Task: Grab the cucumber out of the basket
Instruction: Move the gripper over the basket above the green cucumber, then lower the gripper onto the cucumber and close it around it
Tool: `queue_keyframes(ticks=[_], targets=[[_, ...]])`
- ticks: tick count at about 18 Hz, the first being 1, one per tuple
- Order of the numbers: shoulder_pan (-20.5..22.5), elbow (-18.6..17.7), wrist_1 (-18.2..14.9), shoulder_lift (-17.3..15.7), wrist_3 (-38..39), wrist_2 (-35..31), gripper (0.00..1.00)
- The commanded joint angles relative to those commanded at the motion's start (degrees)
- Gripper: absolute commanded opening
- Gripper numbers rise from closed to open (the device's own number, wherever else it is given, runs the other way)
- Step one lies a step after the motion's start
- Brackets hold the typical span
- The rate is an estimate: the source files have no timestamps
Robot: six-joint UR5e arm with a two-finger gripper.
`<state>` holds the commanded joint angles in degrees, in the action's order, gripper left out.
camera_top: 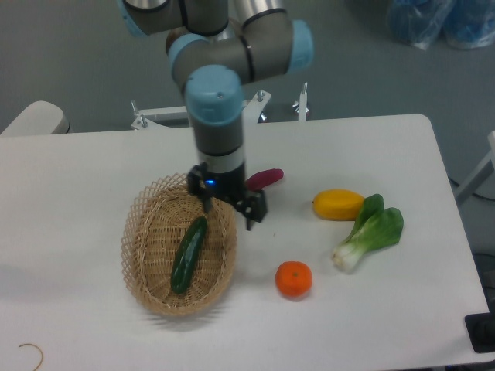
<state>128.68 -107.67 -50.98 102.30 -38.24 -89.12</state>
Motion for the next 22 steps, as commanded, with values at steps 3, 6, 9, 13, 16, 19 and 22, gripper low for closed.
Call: queue_keyframes(ticks=[3,6,9,13,16,19,22], targets=[[-2.5,0.1,2.2,2.3,1.6,0.0,1.00],[-3.2,0.4,2.3,4.1,3.3,0.0,1.00],[-3.8,0.8,2.3,5.8,3.4,-0.2,1.00],[-4.1,1.1,2.4,7.4,3.4,-0.3,1.00],[-4.1,1.8,2.5,9.2,3.4,-0.5,1.00],[-4.1,2.5,2.5,10.1,3.3,-0.5,1.00],[-4.1,2.9,2.5,10.6,3.3,-0.5,1.00]])
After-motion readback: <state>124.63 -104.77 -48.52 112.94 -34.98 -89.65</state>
